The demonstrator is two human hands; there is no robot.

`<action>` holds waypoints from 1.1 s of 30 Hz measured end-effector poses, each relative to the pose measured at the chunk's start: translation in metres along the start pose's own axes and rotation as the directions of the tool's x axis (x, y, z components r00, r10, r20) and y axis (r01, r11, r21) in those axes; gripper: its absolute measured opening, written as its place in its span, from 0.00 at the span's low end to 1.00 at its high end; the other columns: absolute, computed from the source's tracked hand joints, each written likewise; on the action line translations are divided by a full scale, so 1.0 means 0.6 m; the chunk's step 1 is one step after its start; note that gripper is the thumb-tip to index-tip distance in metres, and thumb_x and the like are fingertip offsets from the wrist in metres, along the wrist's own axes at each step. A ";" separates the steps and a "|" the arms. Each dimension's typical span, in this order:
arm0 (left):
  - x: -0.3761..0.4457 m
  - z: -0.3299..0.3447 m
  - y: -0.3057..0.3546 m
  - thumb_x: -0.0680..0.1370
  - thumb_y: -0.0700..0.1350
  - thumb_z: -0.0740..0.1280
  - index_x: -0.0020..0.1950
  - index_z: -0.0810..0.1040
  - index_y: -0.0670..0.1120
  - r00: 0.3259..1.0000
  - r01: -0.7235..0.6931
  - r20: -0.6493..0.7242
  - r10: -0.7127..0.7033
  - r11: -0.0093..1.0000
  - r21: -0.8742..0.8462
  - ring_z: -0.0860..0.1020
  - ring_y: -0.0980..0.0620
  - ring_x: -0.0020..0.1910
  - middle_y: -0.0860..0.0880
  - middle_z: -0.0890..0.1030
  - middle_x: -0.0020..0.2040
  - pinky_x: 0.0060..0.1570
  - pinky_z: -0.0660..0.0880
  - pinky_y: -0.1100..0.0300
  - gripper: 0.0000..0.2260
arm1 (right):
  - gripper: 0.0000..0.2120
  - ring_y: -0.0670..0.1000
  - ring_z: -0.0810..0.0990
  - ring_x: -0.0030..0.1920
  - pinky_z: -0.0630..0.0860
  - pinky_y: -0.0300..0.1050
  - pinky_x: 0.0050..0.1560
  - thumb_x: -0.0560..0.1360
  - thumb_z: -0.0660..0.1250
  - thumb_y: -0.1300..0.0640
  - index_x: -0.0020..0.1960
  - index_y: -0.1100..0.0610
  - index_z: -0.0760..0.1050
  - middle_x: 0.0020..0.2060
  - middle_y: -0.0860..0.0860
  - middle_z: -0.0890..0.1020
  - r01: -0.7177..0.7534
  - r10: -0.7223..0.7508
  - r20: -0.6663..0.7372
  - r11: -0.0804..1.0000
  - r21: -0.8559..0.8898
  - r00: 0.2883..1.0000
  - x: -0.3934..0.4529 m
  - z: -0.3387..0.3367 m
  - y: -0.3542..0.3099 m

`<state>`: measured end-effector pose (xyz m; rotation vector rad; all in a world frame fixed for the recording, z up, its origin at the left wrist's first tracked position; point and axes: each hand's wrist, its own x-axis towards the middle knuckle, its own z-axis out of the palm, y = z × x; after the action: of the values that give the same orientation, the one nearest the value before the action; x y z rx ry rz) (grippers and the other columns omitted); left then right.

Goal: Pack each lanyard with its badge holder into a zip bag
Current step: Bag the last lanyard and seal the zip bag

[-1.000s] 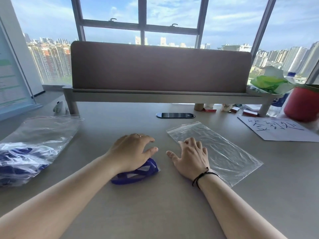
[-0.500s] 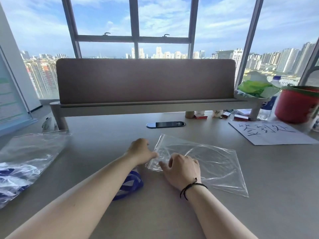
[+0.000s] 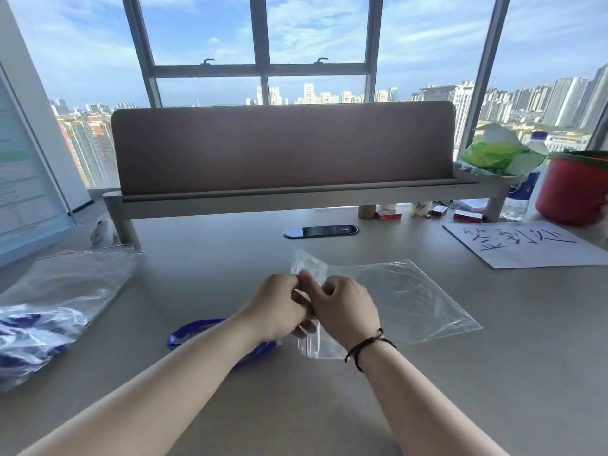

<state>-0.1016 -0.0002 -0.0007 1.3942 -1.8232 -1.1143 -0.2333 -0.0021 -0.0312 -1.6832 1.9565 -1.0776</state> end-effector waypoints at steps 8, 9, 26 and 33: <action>-0.066 -0.055 -0.047 0.74 0.45 0.76 0.68 0.77 0.53 0.976 -0.075 0.210 0.049 0.991 0.114 0.82 0.61 0.56 0.58 0.82 0.62 0.65 0.75 0.54 0.22 | 0.11 0.48 0.74 0.31 0.74 0.45 0.35 0.71 0.68 0.52 0.37 0.60 0.76 0.34 0.56 0.82 0.009 -0.039 0.149 0.981 0.195 0.988 -0.009 0.014 -0.006; -0.072 -0.063 -0.052 0.75 0.47 0.75 0.67 0.78 0.54 0.980 -0.107 0.180 0.081 0.984 0.140 0.82 0.63 0.56 0.61 0.82 0.60 0.65 0.75 0.55 0.21 | 0.09 0.48 0.74 0.32 0.73 0.46 0.35 0.71 0.67 0.53 0.37 0.58 0.75 0.32 0.54 0.81 0.042 -0.065 0.144 0.986 0.159 0.987 -0.012 0.016 -0.008; -0.110 -0.162 -0.195 0.67 0.73 0.68 0.76 0.59 0.65 0.983 -0.117 -0.052 0.177 0.817 0.565 0.64 0.65 0.70 0.63 0.68 0.70 0.66 0.64 0.67 0.40 | 0.07 0.39 0.78 0.39 0.76 0.48 0.56 0.67 0.70 0.50 0.44 0.44 0.74 0.35 0.42 0.81 0.080 -0.075 0.185 0.996 -0.024 0.980 -0.045 0.051 -0.022; -0.104 -0.161 -0.203 0.63 0.64 0.78 0.68 0.72 0.63 0.977 -0.096 -0.134 0.164 0.908 0.408 0.73 0.66 0.60 0.64 0.77 0.59 0.58 0.67 0.70 0.34 | 0.05 0.39 0.77 0.37 0.76 0.48 0.55 0.68 0.70 0.50 0.42 0.44 0.75 0.34 0.41 0.81 0.108 -0.092 0.175 0.990 -0.086 0.980 -0.047 0.054 -0.026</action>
<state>0.0546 0.0213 -0.0583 1.5081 -2.0616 -0.5530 -0.1937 0.0140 -0.0468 -1.8755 1.8587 -0.8535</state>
